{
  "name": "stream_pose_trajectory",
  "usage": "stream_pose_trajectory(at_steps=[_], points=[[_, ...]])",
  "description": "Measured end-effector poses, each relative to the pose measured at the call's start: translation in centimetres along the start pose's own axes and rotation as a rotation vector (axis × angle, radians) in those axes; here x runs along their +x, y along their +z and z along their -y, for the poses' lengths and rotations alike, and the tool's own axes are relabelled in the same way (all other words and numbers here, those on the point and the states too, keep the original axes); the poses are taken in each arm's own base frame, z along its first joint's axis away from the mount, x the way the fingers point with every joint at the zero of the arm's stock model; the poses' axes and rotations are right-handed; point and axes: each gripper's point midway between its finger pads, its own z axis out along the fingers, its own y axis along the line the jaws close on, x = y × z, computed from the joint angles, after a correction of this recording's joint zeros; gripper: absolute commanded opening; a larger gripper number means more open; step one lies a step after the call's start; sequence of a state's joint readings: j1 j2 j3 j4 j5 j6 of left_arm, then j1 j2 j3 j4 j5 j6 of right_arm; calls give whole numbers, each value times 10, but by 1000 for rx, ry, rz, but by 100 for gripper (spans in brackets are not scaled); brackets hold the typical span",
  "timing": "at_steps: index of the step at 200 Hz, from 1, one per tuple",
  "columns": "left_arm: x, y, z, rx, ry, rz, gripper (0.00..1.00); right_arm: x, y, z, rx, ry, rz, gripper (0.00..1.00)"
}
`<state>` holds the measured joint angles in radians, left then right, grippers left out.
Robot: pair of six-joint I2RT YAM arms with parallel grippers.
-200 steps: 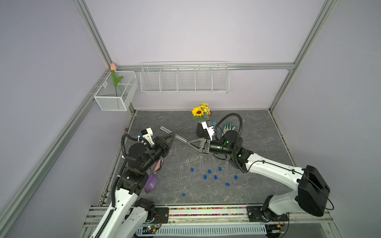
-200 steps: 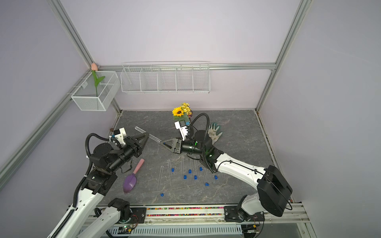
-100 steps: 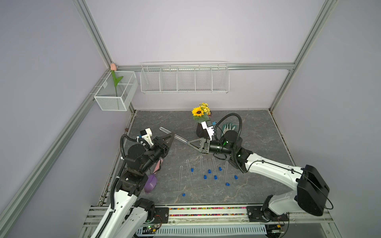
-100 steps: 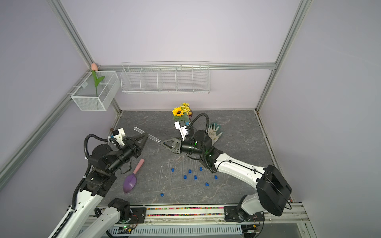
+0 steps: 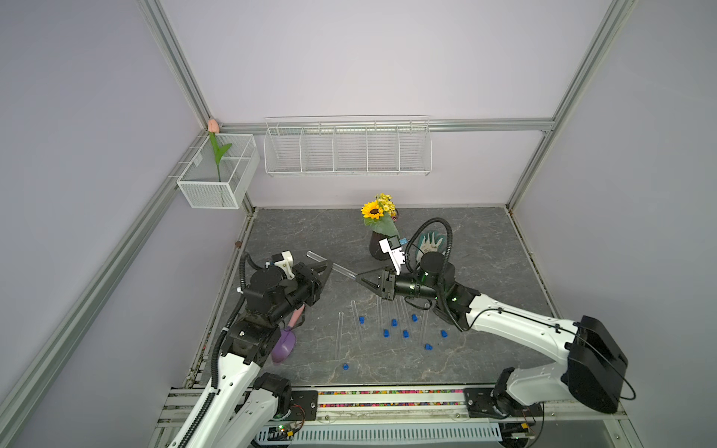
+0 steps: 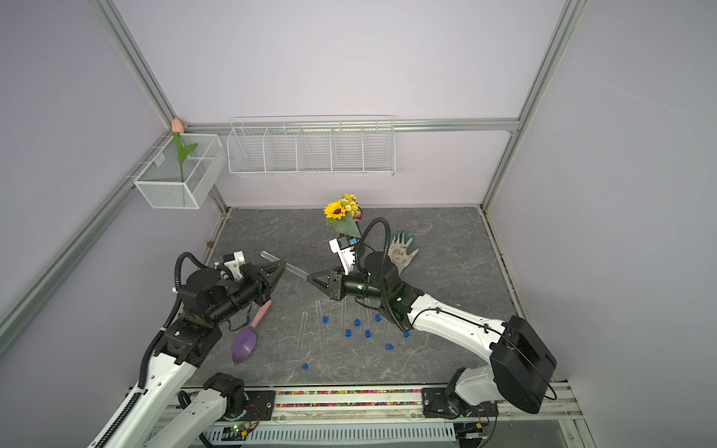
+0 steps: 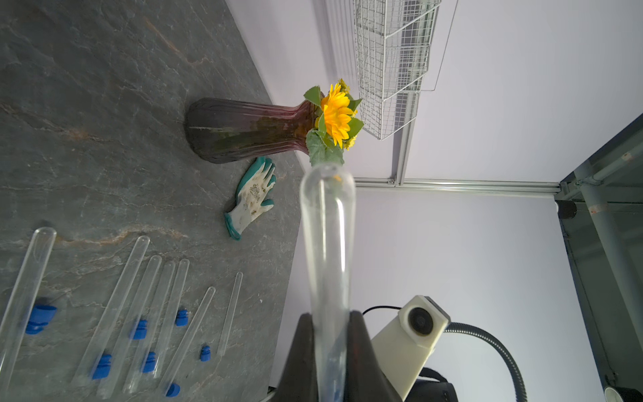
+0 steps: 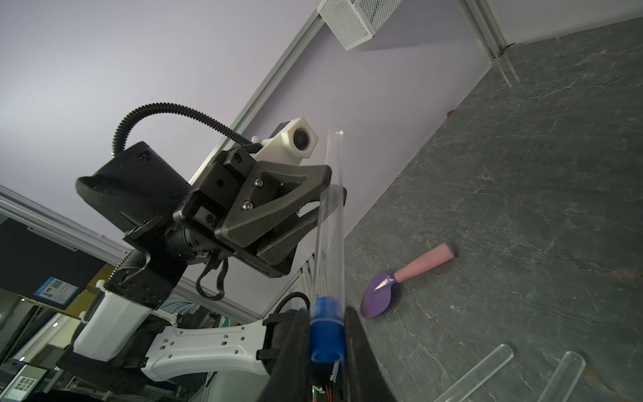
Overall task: Remove stoppers from test tubes
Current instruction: Open the stopper on the test tube.
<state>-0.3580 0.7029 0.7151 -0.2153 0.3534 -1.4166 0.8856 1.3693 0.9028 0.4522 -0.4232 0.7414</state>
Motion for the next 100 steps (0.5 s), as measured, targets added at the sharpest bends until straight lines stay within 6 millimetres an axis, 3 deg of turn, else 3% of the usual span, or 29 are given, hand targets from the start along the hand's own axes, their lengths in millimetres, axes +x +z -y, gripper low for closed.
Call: stream_pose_trajectory(at_steps=[23, 51, 100], points=[[4, -1, 1, 3, -28, -23, 0, 1, -6, -3, 31, -62, 7, 12], [-31, -4, -8, -29, -73, 140, 0, 12, -22, -2, 79, -119, -17, 12], [-39, -1, -18, -73, -94, 167, 0, 26, -28, -3, 124, -195, -60, 13]])
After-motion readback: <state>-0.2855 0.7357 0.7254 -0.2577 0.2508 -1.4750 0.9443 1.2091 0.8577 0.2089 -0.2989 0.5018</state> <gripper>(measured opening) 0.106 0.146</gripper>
